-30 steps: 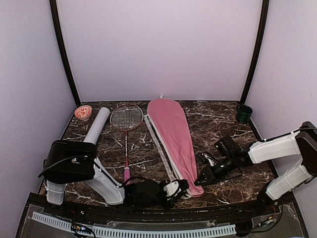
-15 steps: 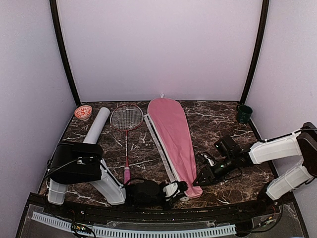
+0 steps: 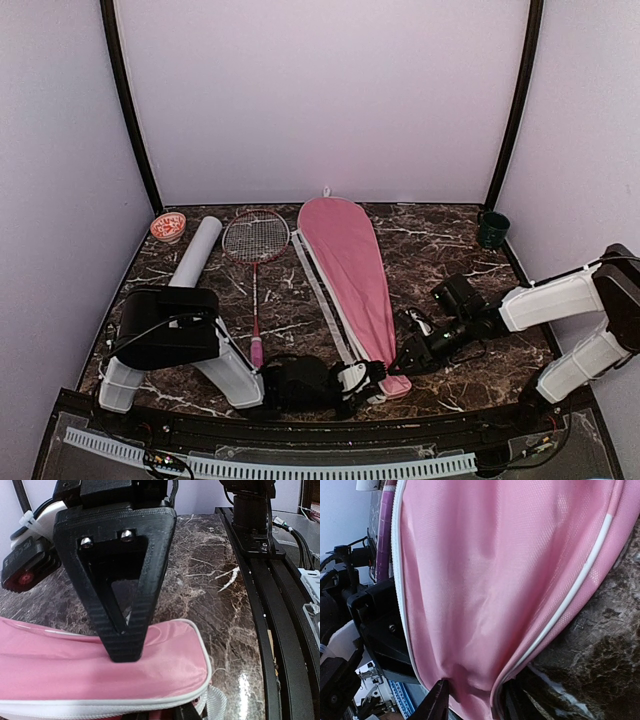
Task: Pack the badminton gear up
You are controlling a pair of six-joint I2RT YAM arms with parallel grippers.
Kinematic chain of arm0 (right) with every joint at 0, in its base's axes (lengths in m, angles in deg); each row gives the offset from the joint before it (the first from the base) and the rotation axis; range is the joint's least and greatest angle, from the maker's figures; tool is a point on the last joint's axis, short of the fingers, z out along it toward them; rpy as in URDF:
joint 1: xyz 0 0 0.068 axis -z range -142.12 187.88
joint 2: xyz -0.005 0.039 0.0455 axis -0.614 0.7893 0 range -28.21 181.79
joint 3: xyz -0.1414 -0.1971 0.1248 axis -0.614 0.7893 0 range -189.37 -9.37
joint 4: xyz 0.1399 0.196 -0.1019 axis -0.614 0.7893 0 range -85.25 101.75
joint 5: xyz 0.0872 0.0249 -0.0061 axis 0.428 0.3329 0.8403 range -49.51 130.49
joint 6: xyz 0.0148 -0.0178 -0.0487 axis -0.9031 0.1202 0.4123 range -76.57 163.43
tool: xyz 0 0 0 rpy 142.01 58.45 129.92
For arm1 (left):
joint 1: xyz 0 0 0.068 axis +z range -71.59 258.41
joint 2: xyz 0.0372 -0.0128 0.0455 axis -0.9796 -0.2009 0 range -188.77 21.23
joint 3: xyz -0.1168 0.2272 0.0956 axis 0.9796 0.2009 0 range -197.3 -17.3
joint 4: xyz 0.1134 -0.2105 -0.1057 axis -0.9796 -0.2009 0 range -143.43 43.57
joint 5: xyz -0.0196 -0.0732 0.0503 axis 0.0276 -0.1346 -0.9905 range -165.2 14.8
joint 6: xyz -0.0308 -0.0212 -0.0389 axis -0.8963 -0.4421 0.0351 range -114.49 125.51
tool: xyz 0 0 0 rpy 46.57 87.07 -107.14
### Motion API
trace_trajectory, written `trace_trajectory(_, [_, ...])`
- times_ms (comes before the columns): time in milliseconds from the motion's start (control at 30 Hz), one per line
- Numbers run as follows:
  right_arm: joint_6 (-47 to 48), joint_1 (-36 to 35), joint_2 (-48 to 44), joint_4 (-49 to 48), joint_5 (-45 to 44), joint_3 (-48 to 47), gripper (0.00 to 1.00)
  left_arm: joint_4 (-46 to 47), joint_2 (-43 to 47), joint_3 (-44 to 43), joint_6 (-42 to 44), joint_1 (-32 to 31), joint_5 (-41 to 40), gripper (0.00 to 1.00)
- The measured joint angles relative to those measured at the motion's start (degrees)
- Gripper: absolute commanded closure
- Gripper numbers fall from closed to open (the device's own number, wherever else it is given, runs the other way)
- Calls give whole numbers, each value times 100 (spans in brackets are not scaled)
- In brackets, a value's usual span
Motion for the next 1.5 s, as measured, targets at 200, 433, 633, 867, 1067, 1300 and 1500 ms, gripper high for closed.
trace_trajectory(200, [-28,-2,-33,4,7,9,52,9,2,2,-20,92,81,60])
trace_trajectory(433, [55,59,-396,684,-299,-216,46,-861,931,588,-289,2,-361,54])
trace_trajectory(633, [227,297,-688,1386,-1025,-901,45,-2026,1980,793,-831,-184,-861,42])
trace_trajectory(867, [538,225,-579,1902,-1864,-2033,48,-3727,3359,1049,-2319,188,-1248,40])
trace_trajectory(1067, [938,-553,634,2184,-3038,-3637,52,-5928,4476,616,-3971,1751,-1182,41])
trace_trajectory(1300, [1257,-1167,1993,2612,-4229,-5163,57,-6841,5034,625,-4734,2378,-1222,38])
trace_trajectory(1500, [1440,-1561,3064,3034,-5093,-6242,58,-7112,5209,675,-5139,2623,-1290,38])
